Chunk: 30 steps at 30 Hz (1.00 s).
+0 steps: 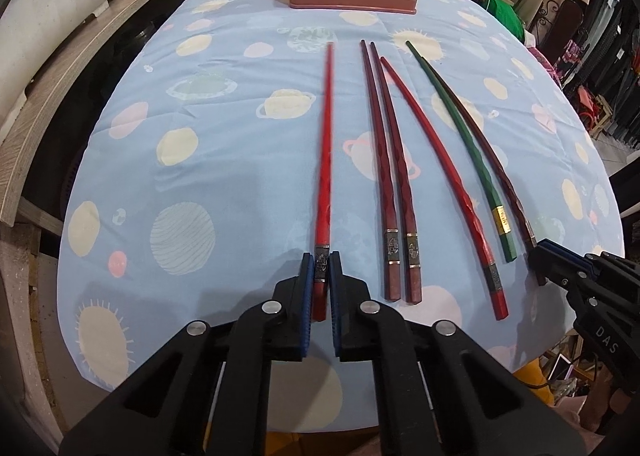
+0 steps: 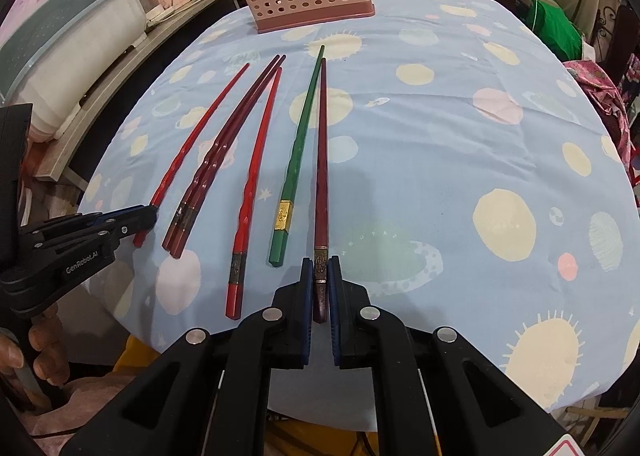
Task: Organize utensils
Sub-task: 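Close the left tool on the red chopstick while the right tool grasps the dark red chopstick, then lift both held chopsticks and carry them to the pink basket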
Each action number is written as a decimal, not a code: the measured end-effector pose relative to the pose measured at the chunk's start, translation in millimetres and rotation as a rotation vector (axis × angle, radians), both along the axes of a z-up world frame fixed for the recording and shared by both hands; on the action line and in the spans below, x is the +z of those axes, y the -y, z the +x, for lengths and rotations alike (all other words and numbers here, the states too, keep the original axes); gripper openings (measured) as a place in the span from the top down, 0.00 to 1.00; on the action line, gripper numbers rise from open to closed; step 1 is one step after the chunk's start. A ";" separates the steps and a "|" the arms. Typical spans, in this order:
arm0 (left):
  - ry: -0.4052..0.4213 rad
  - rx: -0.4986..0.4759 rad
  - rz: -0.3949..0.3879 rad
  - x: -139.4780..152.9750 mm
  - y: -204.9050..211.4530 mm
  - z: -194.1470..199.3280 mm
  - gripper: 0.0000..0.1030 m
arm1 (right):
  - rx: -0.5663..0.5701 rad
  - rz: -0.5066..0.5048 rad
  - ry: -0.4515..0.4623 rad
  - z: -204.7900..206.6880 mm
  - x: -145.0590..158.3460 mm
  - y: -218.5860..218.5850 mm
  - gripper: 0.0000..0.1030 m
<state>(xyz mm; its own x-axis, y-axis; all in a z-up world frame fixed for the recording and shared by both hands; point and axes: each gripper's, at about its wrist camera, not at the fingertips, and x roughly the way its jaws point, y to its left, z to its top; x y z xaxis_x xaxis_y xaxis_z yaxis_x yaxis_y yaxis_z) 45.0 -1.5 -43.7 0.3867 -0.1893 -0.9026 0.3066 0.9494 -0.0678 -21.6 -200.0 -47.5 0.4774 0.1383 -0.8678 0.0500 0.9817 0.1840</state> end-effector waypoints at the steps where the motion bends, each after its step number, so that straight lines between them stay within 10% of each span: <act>1: 0.003 0.006 -0.005 2.5 -1.1 0.6 0.93 | -0.004 0.002 0.008 -0.1 3.4 1.3 0.93; 30: 0.270 0.109 -0.164 151.4 -10.7 93.0 0.93 | -0.150 0.007 0.417 86.5 167.5 70.1 0.94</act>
<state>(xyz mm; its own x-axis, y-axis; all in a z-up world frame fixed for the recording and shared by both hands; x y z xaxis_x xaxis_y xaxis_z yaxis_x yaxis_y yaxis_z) 138.0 9.2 107.8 0.6337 -0.2677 -0.7257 0.2317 0.9608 -0.1521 65.0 -270.1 120.0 0.8017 0.0456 -0.5960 0.1120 0.9680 0.2248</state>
